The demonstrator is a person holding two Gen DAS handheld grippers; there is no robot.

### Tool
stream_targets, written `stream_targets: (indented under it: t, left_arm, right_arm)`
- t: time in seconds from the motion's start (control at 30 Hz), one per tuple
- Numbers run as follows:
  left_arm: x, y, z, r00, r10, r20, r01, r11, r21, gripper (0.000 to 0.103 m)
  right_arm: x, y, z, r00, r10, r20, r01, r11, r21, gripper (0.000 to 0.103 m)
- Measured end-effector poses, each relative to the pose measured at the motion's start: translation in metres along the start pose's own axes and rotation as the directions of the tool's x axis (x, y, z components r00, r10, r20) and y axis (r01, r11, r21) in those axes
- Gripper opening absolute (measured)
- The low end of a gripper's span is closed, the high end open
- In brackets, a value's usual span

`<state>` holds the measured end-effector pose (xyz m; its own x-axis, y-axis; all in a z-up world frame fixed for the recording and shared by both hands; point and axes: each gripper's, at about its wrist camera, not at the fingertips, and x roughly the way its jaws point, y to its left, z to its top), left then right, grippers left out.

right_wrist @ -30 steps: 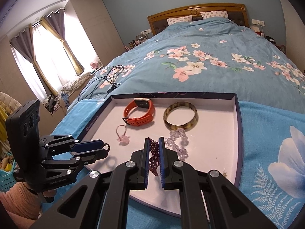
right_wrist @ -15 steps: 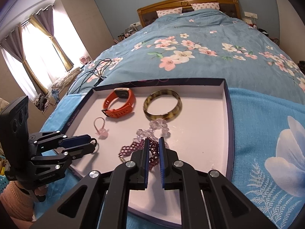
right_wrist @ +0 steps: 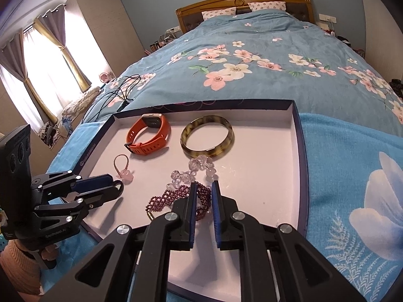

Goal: Organize jewelry
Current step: 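Lower and open the right tool releasing the bracelet while the left tool releases the black ring in the lid, then grasp the gold hoop earring with the right tool while the left tool grasps the multicolored charm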

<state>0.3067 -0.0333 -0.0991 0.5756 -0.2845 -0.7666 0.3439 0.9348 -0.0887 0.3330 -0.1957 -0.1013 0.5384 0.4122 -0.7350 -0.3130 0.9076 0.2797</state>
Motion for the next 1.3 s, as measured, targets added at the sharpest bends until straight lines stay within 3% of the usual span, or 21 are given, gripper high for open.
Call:
stream_targets:
  t: [0.1, 0.27, 0.53, 0.93, 1.3]
  left_arm:
    - [-0.011, 0.000, -0.001, 1.000, 0.004, 0.025, -0.003, 1.000, -0.006, 0.036]
    - [-0.043, 0.002, -0.005, 0.995, 0.026, 0.101, -0.025, 1.000, -0.008, 0.044]
    - [-0.098, 0.002, -0.032, 0.983, 0.032, 0.183, -0.032, 0.999, -0.002, 0.047]
    - [-0.121, -0.019, -0.109, 0.993, -0.011, 0.120, 0.007, 1.000, 0.027, 0.047]
    - [-0.124, -0.032, -0.132, 0.995, -0.018, 0.095, 0.016, 0.999, 0.028, 0.047]
  right_arm:
    - [-0.004, -0.002, -0.001, 1.000, -0.002, 0.008, 0.002, 1.000, 0.008, 0.022]
    - [-0.026, 0.001, -0.004, 0.998, -0.011, 0.057, 0.012, 1.000, -0.002, 0.030]
    - [-0.081, 0.023, -0.032, 0.993, 0.005, 0.120, 0.009, 0.993, -0.117, 0.030]
    - [-0.092, 0.029, -0.101, 0.999, -0.006, 0.035, 0.011, 0.989, -0.146, 0.030]
    - [-0.088, 0.043, -0.119, 0.999, -0.037, 0.000, 0.037, 0.984, -0.173, 0.030]
